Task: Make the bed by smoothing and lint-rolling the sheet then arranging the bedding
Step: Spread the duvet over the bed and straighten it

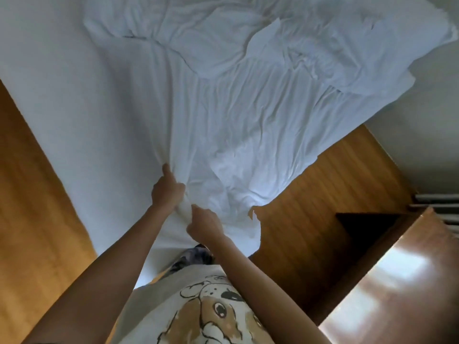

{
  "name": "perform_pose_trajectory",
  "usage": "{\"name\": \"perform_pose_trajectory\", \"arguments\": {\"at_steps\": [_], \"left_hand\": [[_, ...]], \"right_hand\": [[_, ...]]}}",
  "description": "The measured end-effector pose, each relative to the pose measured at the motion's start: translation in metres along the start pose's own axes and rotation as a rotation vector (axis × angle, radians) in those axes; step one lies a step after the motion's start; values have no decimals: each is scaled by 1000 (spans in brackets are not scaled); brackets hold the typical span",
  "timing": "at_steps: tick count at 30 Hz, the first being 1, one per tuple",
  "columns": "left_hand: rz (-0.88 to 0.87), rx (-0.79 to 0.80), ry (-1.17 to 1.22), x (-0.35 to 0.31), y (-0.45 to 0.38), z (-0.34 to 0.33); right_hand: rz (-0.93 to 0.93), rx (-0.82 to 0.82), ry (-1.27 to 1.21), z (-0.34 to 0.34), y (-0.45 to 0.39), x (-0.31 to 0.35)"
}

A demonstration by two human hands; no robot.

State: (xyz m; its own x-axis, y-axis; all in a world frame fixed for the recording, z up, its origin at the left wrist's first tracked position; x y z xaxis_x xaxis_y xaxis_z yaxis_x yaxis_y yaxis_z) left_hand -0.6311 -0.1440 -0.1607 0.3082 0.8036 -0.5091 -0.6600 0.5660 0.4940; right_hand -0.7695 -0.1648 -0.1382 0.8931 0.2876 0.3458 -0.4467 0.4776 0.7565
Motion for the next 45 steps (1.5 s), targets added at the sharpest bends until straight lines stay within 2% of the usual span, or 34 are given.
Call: {"name": "perform_pose_trajectory", "arguments": {"at_steps": [4, 8, 15, 24, 29, 30, 33, 35, 40, 45], "left_hand": [[-6, 69, 19, 14, 34, -11], [-28, 66, 20, 45, 51, -1], [-108, 56, 21, 123, 87, 60], [-144, 125, 124, 218, 109, 134], [-224, 225, -9, 284, 91, 175], [-263, 275, -87, 300, 88, 178], [-402, 476, -523, 355, 79, 195], [-434, 525, -679, 391, 69, 230], [-412, 559, -634, 449, 13, 330], [-411, 477, -504, 435, -53, 402]], "right_hand": [[-44, -35, 0, -20, 31, -16], [-39, -91, 1, -50, 54, -1], [28, -223, -37, -127, 101, 69], [1, -349, 42, -195, 143, 167], [-133, -336, 43, -258, 116, 227], [-164, -309, 47, -276, 107, 235], [-289, -159, 58, -339, 83, 252], [-379, -109, 2, -357, 79, 266], [-527, -203, -273, -337, 79, 309], [-591, -169, -245, -319, 59, 343]]}}
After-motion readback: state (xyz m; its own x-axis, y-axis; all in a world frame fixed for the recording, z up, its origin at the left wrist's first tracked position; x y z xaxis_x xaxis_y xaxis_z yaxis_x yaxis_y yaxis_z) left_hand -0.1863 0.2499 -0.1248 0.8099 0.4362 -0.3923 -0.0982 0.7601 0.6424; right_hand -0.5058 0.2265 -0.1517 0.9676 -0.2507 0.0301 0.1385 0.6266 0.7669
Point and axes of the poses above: each hand's wrist, its own y-axis away from the middle knuckle, its own z-axis out of the back of the hand, x = y × z, the point moved 9 cm from there along -y, towards the middle knuckle, and after that the axes turned 11 degrees about -z, right-handed, at the moved point
